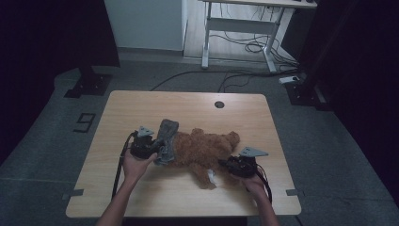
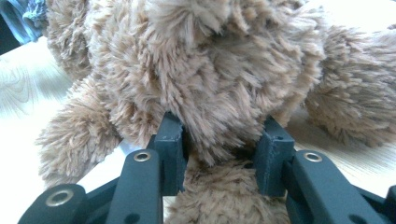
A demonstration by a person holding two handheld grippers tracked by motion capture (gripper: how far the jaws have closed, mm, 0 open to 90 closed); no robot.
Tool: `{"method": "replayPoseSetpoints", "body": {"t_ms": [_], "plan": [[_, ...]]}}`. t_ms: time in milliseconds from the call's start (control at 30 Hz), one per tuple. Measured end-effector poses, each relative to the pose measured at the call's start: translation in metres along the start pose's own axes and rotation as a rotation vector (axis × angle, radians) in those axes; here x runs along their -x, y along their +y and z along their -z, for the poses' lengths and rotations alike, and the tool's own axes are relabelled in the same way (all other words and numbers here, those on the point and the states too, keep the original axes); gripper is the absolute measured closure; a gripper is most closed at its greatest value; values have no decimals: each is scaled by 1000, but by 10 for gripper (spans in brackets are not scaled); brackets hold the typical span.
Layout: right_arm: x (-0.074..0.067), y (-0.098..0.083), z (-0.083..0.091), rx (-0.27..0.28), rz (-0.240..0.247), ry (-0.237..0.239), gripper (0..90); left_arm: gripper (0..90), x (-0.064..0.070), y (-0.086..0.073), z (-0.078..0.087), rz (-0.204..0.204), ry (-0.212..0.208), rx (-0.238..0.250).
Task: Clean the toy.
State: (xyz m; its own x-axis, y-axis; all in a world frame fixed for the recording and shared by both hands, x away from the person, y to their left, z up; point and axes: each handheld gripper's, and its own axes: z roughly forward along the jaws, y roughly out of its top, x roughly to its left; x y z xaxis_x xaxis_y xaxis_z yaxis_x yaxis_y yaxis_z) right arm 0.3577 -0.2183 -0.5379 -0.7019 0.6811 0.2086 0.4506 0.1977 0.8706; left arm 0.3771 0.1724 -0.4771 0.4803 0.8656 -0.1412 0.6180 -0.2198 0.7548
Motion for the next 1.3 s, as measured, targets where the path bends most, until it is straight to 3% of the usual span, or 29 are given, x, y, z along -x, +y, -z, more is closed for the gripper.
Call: {"method": "replayPoseSetpoints", "body": {"t_ms": [133,300,400,600,733,867,1033,1133,1233,1300], "plan": [[1,0,0,3,-5,1,599,786,-9,-17,-9,24,18,-42],[1,-1,0,6,-12,0,599,786,-10,-33,-21,45,8,-66],[2,-1,0,7,-15,0,597,784,-13,-29,-14,61,-6,-52],[4,-1,0,12,-26,4,592,783,-4,-4,21,12,-12,43],[3,-2,0,11,-22,0,592,782,20,17,32,-55,-51,80],[4,-2,0,11,-26,2,592,781,50,34,27,-125,-84,88],[4,-2,0,13,-25,2,592,781,86,52,3,-154,-161,91],[4,-3,0,16,-24,4,593,782,115,60,-19,-174,-221,73],[3,-3,0,12,-26,3,593,782,140,65,-38,-214,-230,47],[3,-3,0,12,-28,-2,594,781,156,68,-53,-286,-171,15]]}}
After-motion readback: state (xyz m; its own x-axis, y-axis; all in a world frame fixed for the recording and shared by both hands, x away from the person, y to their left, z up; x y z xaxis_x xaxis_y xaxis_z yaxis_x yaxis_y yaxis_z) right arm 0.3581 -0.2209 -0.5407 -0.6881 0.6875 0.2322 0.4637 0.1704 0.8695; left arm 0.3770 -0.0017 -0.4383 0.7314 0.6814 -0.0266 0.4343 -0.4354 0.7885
